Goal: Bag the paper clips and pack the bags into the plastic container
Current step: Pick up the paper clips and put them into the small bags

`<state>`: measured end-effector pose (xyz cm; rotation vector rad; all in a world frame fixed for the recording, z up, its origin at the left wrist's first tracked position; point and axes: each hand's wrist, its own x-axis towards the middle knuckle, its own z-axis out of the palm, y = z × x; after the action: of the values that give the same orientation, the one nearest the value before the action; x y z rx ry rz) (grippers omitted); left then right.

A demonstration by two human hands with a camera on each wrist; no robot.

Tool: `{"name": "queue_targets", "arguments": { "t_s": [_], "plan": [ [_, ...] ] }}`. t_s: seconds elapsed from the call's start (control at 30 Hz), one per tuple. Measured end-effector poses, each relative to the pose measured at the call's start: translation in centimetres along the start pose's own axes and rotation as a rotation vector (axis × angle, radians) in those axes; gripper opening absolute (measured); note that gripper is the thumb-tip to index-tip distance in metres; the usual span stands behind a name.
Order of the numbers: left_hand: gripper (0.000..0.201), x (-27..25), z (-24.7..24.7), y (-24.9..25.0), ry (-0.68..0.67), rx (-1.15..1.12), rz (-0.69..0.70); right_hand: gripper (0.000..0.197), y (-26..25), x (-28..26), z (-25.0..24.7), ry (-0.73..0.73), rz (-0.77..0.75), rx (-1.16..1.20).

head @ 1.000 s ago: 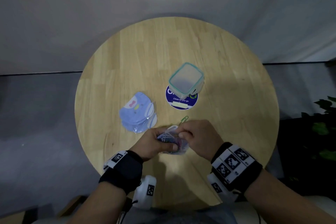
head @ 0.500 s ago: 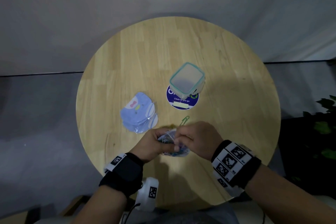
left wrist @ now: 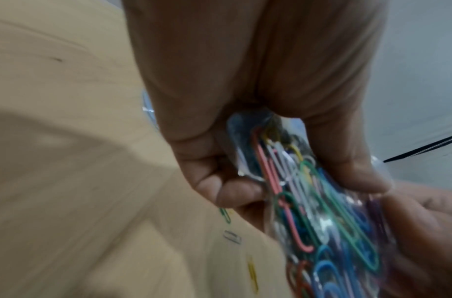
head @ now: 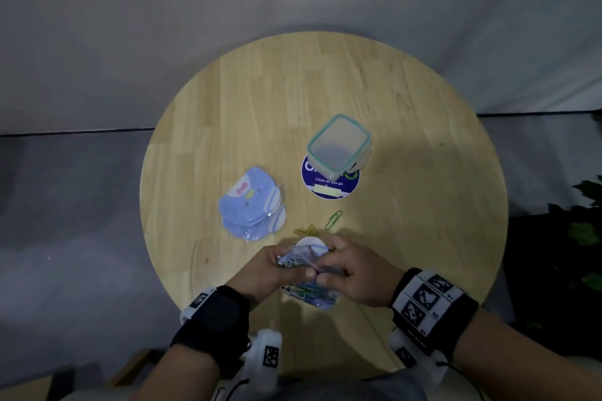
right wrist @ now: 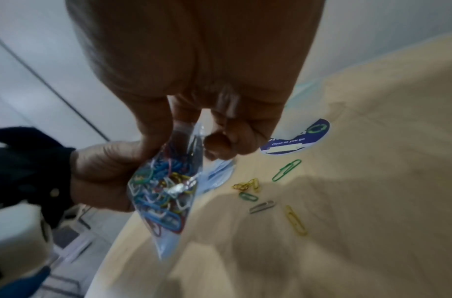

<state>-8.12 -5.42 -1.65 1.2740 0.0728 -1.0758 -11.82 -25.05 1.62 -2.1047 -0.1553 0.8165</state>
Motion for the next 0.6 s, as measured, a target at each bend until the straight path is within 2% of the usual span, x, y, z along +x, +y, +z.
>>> {"name": "queue_targets", "arguments": {
  "t_s": [0.13,0.2,0.33,0.43,0.53,0.6],
  "plan": [
    [0.034,-0.4,-0.3,-0.5,-0.01,0.021,0.007,0.022,0.1,-0.1,0.8,0.161,-0.035,-0.014],
    [0.034,-0.4,-0.5,-0.7,-0.013,0.037,0.006,0.022,0.2,-0.1,1.2,0.192,-0.048,-0.007],
    [0.031,-0.3,-0.9,-0.2,-0.028,0.05,0.013,0.028,0.0,0.1,0.3,0.32,-0.058,0.058],
    [0.032,0.0,-0.6,0.3,-0.054,0.059,0.028,0.03,-0.6,0.7,-0.5,0.312,-0.046,0.092],
    [0.03,0.2,-0.3,0.3,-0.063,0.064,0.052,0.026,-0.9,1.0,-0.4,0.194,-0.07,0.032],
    [0.029,0.3,-0.5,0.1,-0.04,0.053,0.057,0.019,-0.9,1.0,-0.5,0.224,-0.083,0.069]
  ]
}}
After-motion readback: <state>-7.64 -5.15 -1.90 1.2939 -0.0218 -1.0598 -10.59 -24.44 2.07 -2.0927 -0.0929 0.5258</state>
